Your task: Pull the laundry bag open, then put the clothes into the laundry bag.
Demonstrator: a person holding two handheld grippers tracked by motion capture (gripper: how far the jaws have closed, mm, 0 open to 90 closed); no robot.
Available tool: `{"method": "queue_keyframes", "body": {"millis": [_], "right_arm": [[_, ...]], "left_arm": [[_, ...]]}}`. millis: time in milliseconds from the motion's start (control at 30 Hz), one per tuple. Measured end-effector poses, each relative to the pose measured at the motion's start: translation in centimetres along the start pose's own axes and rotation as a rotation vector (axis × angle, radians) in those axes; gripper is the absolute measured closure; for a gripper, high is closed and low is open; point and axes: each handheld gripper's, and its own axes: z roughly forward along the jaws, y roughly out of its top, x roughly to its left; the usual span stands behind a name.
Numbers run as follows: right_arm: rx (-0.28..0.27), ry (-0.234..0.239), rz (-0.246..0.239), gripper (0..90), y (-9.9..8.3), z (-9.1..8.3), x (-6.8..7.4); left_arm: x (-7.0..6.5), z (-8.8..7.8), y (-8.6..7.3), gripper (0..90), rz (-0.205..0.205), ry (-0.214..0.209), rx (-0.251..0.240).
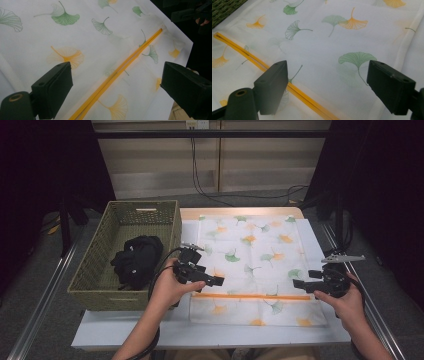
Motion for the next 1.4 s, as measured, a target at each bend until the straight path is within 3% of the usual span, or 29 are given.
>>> {"method": "queue_keyframes", "body": {"millis": [267, 367, 667, 833, 1067, 1167, 1233, 1400], "right_arm": [[0.008, -0.004, -0.007, 13.6, 0.0, 0.1, 0.0], [0.012, 0.002, -0.011, 13.2, 0.0, 0.2, 0.1], [0.029, 0.021, -0.032, 11.6, 0.1, 0.7, 1.0], [0.044, 0.04, -0.038, 11.9, 0.2, 1.1, 1.6], [0.069, 0.054, -0.067, 12.0, 0.3, 1.8, 2.4], [0.077, 0.059, -0.083, 12.3, 0.4, 2.2, 2.8], [0.082, 0.062, -0.098, 12.4, 0.4, 2.4, 3.0], [0.078, 0.072, -0.112, 12.8, 0.8, 2.9, 3.5]], "left_arm": [[-0.1, 0.1, 0.0, 9.2, 0.007, -0.008, 0.005], [0.0, 0.2, -0.1, 8.5, -0.039, -0.01, 0.033], [0.1, 0.2, -0.2, 8.2, -0.033, -0.008, 0.05], [0.1, 0.1, -0.3, 5.6, -0.032, -0.006, 0.03], [0.2, -0.1, -0.5, 5.1, -0.043, -0.008, 0.023], [0.3, 0.0, -0.5, 4.5, -0.022, -0.005, 0.031], [0.2, 0.0, -0.6, 4.9, -0.04, 0.0, 0.03], [0.1, 0.1, -0.6, 4.8, -0.025, 0.0, 0.032]]}}
